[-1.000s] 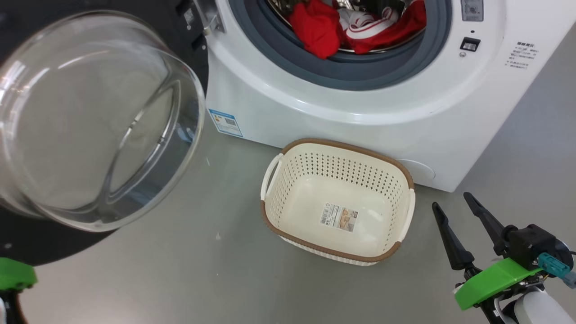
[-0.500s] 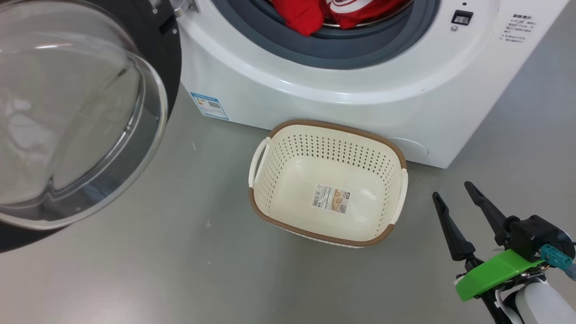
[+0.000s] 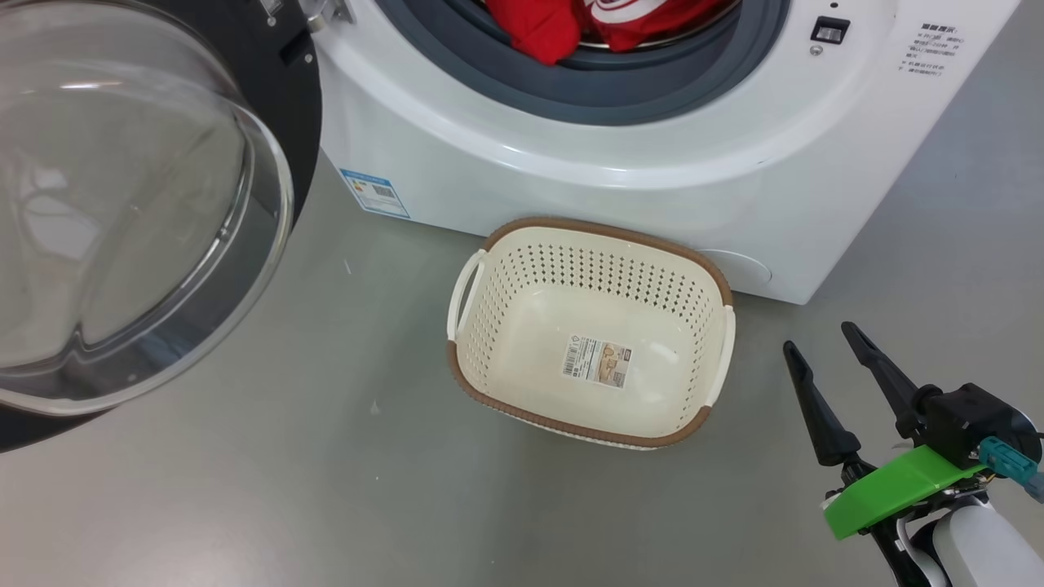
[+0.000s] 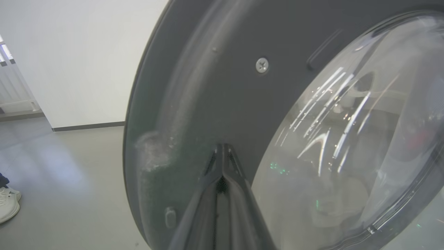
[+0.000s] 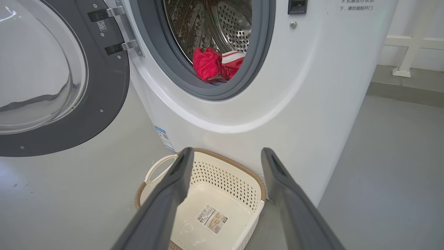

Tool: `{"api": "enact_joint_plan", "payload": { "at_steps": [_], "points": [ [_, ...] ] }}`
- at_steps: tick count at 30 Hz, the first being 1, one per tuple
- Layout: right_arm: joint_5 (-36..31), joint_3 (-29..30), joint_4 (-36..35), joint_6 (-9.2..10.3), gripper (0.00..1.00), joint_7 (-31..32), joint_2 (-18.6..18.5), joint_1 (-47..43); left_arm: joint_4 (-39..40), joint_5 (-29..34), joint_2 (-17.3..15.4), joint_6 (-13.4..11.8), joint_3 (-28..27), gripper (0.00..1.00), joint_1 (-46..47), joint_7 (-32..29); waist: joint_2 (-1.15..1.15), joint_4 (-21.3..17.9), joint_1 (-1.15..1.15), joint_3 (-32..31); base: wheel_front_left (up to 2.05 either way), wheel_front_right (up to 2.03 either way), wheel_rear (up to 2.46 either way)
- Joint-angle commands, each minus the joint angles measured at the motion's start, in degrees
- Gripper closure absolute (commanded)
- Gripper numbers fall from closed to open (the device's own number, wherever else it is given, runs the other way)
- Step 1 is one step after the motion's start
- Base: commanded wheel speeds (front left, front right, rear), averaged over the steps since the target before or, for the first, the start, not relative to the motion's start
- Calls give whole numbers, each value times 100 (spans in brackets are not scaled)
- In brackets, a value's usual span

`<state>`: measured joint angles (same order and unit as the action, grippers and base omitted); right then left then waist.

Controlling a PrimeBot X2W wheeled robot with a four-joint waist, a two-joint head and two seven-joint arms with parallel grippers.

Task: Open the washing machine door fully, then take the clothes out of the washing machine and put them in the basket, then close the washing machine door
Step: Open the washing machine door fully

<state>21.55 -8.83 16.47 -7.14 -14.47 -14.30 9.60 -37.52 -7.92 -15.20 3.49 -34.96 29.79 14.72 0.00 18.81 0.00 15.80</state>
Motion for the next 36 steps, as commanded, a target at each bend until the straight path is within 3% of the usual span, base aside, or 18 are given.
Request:
{"api": "enact_joint_plan", "payload": {
  "at_steps": [1,18,23,26,27,28,29,36],
  "points": [
    [-46,-117,-130,-35,0,-52,-32,44,103,67,-343,12,-182,100,89,28,0,16,0,-30,0,0,0],
    [-35,-86,-102,-35,0,-52,51,-128,731,195,303,372,79,100,-606,28,0,138,0,-523,0,0,0],
    [-15,-47,-113,-35,0,-52,94,-183,1258,175,666,392,303,100,-1041,28,0,121,0,-648,0,0,0],
    [4,3,-129,-35,0,-52,119,-220,1577,125,829,396,540,61,-1321,28,0,90,0,-698,0,0,0],
    [9,18,-137,-35,0,-52,124,-233,1679,109,864,397,630,52,-1423,28,0,75,0,-712,0,0,0],
    [12,36,-143,-35,0,-52,129,-247,1797,89,908,397,708,18,-1523,28,0,60,0,-723,0,0,0],
    [15,52,-149,-35,0,-52,137,-260,1899,42,949,398,791,0,-1620,28,0,36,0,-740,0,0,0],
    [9,202,-181,-35,0,-52,193,-356,2303,-221,1057,399,1362,0,-2177,28,0,-210,0,-812,0,0,0]
  ]
}}
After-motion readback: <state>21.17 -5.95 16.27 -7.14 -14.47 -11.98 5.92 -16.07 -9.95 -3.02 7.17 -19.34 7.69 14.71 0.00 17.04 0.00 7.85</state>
